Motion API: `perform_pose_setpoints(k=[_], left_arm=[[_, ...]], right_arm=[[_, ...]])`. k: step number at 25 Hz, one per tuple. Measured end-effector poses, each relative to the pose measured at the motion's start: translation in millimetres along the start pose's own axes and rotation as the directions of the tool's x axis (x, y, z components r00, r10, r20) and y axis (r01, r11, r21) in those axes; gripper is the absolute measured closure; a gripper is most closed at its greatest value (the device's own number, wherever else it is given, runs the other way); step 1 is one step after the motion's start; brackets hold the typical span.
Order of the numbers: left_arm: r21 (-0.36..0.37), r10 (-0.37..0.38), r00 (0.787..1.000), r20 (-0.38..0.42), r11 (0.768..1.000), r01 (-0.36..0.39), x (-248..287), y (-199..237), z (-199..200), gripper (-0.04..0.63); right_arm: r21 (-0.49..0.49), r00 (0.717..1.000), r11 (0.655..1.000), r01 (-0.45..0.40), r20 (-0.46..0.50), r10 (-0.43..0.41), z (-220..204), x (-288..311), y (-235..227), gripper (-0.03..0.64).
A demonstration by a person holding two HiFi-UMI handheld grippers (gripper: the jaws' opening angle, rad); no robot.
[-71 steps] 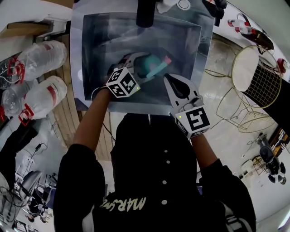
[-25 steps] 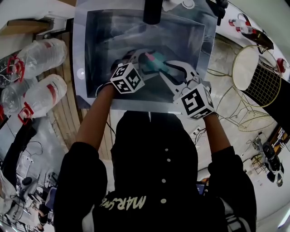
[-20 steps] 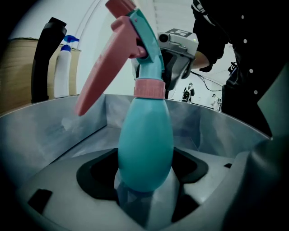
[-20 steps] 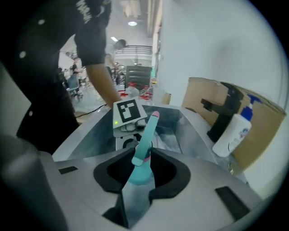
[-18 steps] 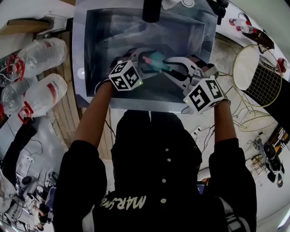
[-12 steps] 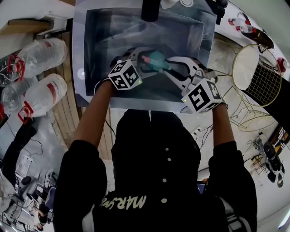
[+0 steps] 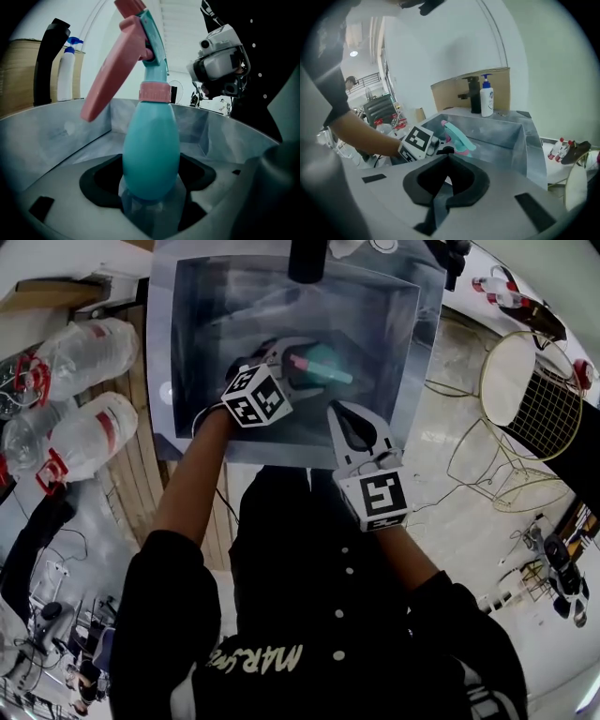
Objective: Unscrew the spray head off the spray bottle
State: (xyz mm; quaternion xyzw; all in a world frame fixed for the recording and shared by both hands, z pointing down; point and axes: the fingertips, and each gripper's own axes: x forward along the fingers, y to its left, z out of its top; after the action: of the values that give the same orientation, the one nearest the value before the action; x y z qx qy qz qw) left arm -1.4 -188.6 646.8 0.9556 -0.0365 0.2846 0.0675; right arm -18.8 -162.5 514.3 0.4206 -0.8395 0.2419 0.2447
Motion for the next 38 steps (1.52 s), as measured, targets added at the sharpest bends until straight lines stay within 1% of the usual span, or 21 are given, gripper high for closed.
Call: perform_pose_setpoints(k=[2, 4, 7, 8, 10, 19, 24, 26, 28, 29, 32, 34, 36, 38], left_arm=[[-0.004, 0.005, 1.0, -0.003, 1.0, -0.005, 0, 0, 0, 0.215], [-0.007, 0.011, 1.0, -0.004, 1.0, -0.011, 0, 0, 0, 0.215], [-0.008, 0.015, 1.0, -0.003, 1.0, -0.015, 0, -1, 1, 0.215], [-0.008, 0.014, 1.0, -0.004, 1.0, -0.014, 0, -2, 1, 0.215], [-0.006, 0.011, 1.0, -0.006, 1.0, -0.011, 0, -3, 2, 0.215], [-0.037, 0.033, 0.999, 0.003, 0.999, -0.032, 3, -3, 2, 0.216], [-0.045, 0.043, 0.999, 0.006, 0.998, -0.043, 4, -2, 4, 0.216], [-0.044, 0.046, 0.999, 0.005, 0.998, -0.046, 5, -2, 5, 0.216], [-0.042, 0.048, 0.999, 0.004, 0.998, -0.048, 5, -3, 5, 0.216], [-0.041, 0.05, 0.999, 0.004, 0.998, -0.05, 6, -3, 5, 0.215], [-0.039, 0.058, 0.998, 0.005, 0.998, -0.058, 5, -4, 4, 0.216], [-0.042, 0.064, 0.998, 0.002, 0.997, -0.064, 6, -4, 3, 0.216], [-0.051, 0.071, 0.997, -0.001, 0.996, -0.071, 7, -4, 4, 0.215], [-0.061, 0.079, 0.997, -0.002, 0.995, -0.079, 8, -3, 6, 0.215]], right_arm=[[0.005, 0.999, 0.999, 0.045, 0.006, -0.045, 3, 10, -1, 0.604], [0.022, 0.996, 0.996, 0.092, -0.008, -0.091, 0, 19, -5, 0.604], [0.077, 0.991, 0.988, 0.136, -0.025, -0.135, -5, 25, -11, 0.604], [0.085, 0.989, 0.985, 0.147, -0.026, -0.145, -5, 27, -12, 0.593], [0.083, 0.987, 0.984, 0.158, -0.027, -0.156, -4, 29, -14, 0.554], [0.069, 0.98, 0.978, 0.197, -0.052, -0.194, -1, 31, -15, 0.534], [0.056, 0.979, 0.978, 0.199, -0.053, -0.196, -1, 30, -17, 0.531], [0.047, 0.975, 0.975, 0.218, -0.055, -0.215, -1, 29, -19, 0.535], [0.05, 0.969, 0.969, 0.244, -0.056, -0.241, -1, 28, -22, 0.56], [0.055, 0.966, 0.966, 0.253, -0.058, -0.25, -1, 27, -22, 0.56], [0.065, 0.966, 0.965, 0.255, -0.065, -0.251, -3, 26, -20, 0.516], [0.067, 0.967, 0.965, 0.252, -0.066, -0.248, -5, 28, -18, 0.5], [0.055, 0.961, 0.96, 0.273, -0.061, -0.27, -5, 29, -19, 0.481], [0.036, 0.947, 0.947, 0.319, -0.056, -0.317, -4, 30, -22, 0.477]])
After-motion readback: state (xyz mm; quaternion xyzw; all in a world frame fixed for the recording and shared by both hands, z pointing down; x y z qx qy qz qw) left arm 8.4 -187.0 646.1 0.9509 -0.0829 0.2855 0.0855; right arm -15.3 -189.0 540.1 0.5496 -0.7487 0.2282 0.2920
